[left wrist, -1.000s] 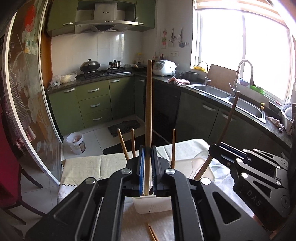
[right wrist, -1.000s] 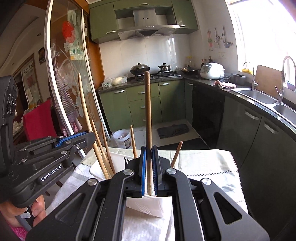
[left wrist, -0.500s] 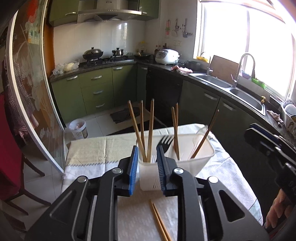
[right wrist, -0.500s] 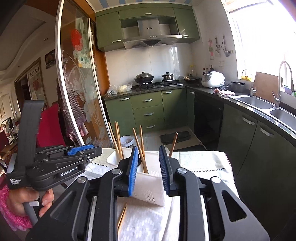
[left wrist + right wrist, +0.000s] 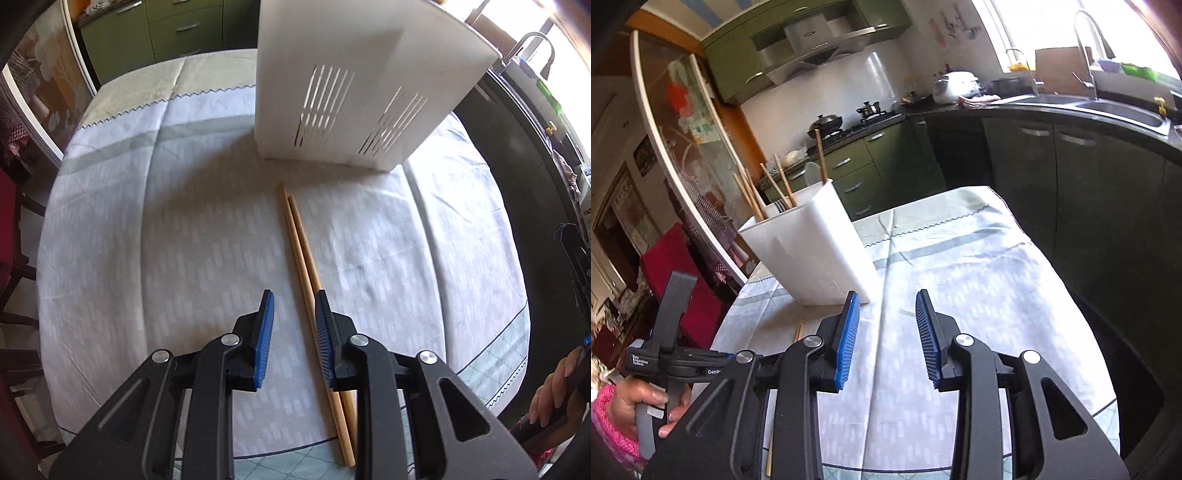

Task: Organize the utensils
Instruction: 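Grasp a wooden chopstick with the left tool while the right tool grasps the last one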

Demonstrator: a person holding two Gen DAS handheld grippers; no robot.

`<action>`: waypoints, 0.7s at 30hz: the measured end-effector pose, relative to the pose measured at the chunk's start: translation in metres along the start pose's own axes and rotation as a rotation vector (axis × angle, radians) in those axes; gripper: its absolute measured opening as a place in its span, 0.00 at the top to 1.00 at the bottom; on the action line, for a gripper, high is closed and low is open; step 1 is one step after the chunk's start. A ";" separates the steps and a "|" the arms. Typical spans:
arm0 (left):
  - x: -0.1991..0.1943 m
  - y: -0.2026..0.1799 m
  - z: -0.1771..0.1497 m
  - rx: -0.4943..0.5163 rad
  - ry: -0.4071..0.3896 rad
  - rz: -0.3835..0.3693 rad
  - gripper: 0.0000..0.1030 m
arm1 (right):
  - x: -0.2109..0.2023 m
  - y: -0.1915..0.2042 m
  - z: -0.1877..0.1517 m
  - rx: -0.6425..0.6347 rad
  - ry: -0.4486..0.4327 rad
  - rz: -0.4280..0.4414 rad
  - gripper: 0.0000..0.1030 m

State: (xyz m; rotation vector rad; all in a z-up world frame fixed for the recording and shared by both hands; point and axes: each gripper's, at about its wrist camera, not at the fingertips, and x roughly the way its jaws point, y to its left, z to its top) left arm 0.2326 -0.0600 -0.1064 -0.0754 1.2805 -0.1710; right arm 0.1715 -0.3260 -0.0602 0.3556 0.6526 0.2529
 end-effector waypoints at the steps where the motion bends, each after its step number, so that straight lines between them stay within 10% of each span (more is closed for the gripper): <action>1: 0.003 0.001 -0.001 -0.001 0.007 0.004 0.79 | 0.001 -0.007 -0.002 0.022 0.003 0.002 0.69; 21: 0.027 -0.028 -0.004 0.040 0.078 0.093 0.83 | -0.006 -0.006 -0.006 0.041 0.030 0.063 0.69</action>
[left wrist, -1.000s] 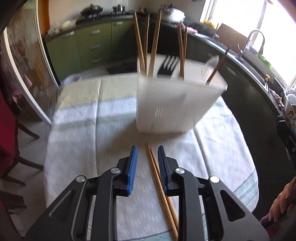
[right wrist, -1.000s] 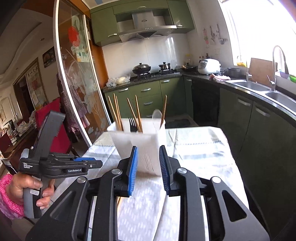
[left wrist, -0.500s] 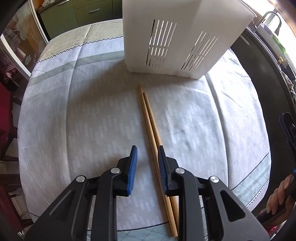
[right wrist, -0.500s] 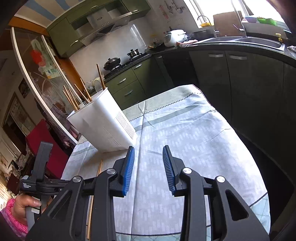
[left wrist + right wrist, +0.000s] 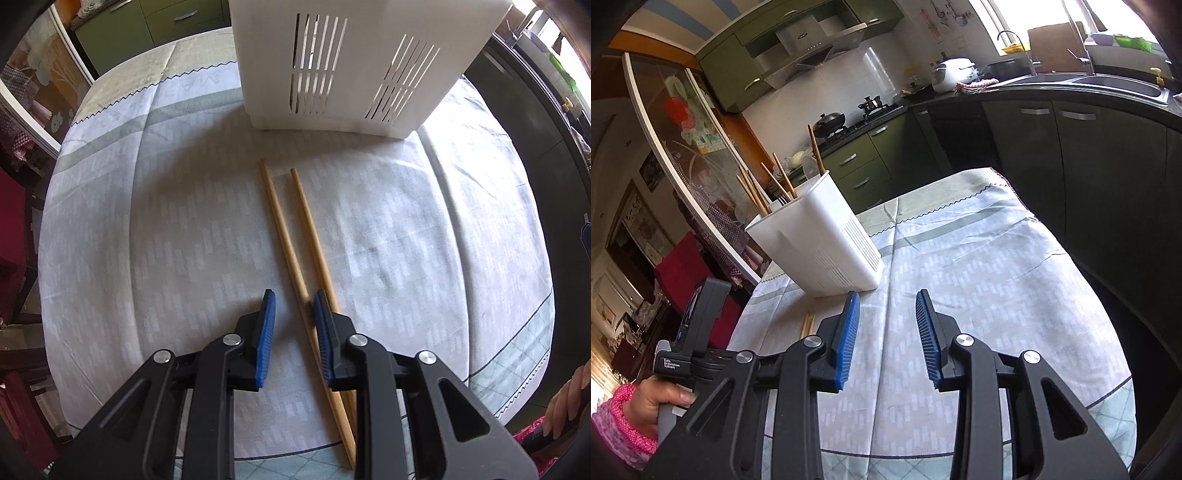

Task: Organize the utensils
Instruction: 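Grasp a wooden chopstick with the left tool while the right tool grasps the last one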

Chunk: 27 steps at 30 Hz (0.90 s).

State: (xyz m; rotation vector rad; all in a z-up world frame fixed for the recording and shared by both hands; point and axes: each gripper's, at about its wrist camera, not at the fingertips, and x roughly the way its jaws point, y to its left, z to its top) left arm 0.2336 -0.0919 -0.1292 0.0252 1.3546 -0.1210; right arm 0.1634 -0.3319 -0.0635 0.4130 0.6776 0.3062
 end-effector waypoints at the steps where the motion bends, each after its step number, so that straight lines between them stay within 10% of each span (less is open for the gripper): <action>1: 0.000 0.005 0.001 -0.002 0.002 -0.001 0.87 | 0.001 0.002 -0.001 -0.005 0.007 0.001 0.69; 27: -0.019 0.099 -0.039 -0.104 -0.032 -0.035 0.94 | 0.175 0.155 -0.071 -0.444 0.494 -0.152 0.66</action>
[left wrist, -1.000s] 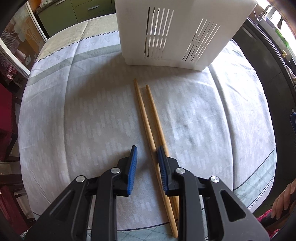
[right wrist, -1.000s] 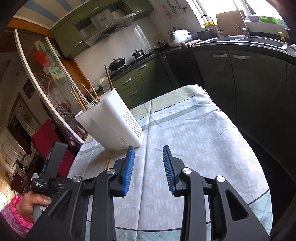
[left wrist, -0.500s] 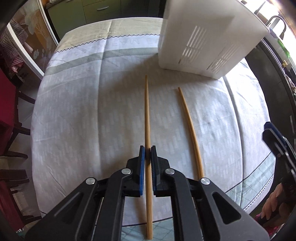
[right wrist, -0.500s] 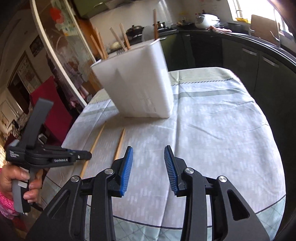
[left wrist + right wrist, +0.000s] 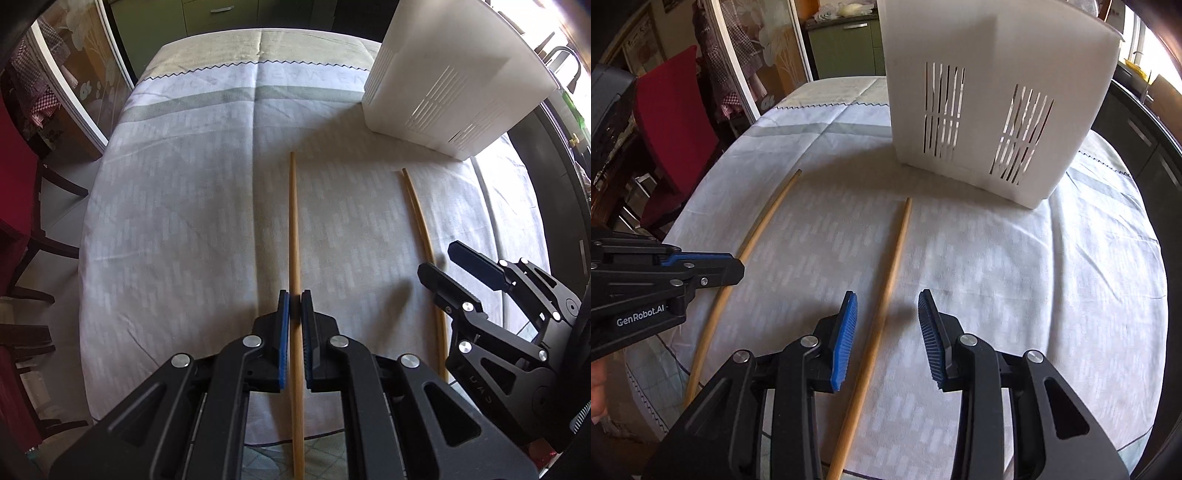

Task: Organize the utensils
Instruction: 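Grasp a wooden chopstick with the left tool while the right tool grasps the last one, then lift both chopsticks upright and carry them above the white holder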

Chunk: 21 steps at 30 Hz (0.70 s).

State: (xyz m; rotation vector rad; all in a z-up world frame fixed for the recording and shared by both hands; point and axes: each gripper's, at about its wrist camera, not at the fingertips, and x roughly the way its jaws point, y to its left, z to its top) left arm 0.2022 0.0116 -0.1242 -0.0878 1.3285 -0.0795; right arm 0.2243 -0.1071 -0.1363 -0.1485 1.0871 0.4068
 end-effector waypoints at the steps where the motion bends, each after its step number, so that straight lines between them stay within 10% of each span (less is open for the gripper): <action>1: 0.002 0.001 0.000 -0.001 0.005 -0.001 0.94 | 0.002 0.002 0.000 -0.003 -0.004 -0.012 0.66; 21: 0.011 -0.002 0.022 -0.017 0.031 0.019 0.93 | 0.004 0.005 0.002 0.025 -0.021 -0.025 0.93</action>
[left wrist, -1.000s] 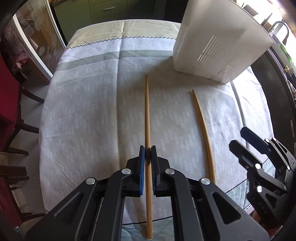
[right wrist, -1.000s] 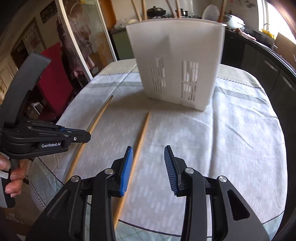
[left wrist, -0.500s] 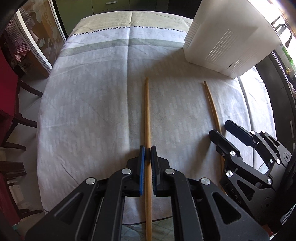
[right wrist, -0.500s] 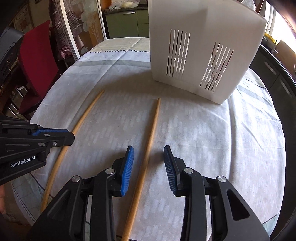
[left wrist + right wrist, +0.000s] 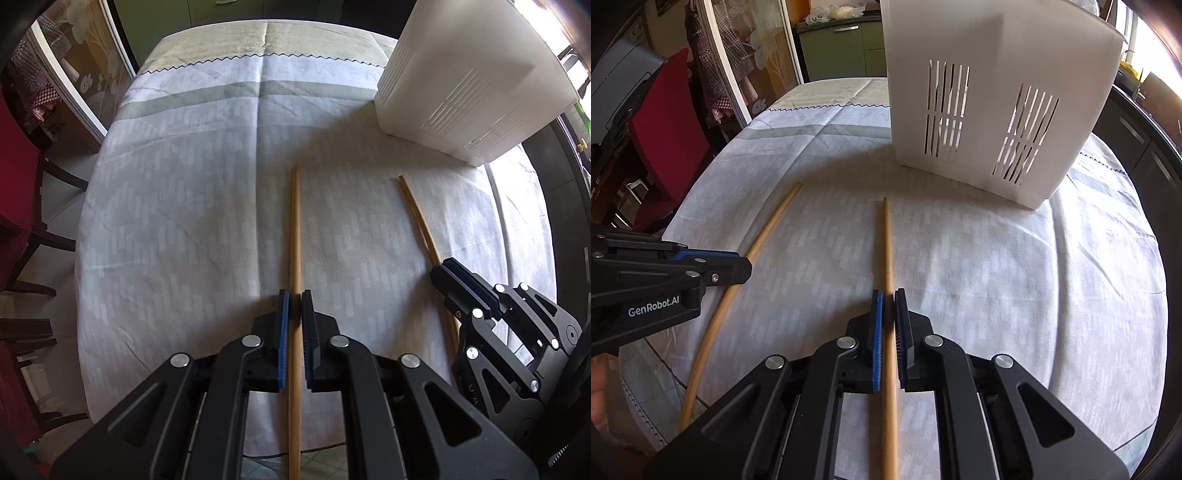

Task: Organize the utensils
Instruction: 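Lift both chopsticks upright and carry them above the white holder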

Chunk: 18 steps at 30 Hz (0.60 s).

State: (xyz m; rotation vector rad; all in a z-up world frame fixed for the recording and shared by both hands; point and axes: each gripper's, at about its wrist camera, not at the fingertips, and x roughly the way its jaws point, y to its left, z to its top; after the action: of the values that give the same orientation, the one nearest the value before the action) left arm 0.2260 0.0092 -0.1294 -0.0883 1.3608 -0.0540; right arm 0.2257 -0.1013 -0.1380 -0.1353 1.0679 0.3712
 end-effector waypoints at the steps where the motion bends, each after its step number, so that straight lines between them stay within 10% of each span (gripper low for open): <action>1: 0.000 -0.001 0.002 0.002 0.000 0.003 0.93 | 0.000 -0.001 0.000 0.003 0.001 0.006 0.93; 18: -0.088 -0.004 -0.006 0.031 -0.245 -0.041 0.94 | -0.098 -0.039 -0.003 0.087 -0.229 0.120 0.93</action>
State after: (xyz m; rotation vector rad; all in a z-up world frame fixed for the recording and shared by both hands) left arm 0.2022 0.0134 -0.0440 -0.0934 1.1133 -0.0958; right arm 0.1957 -0.1607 -0.0566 0.0485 0.8661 0.4363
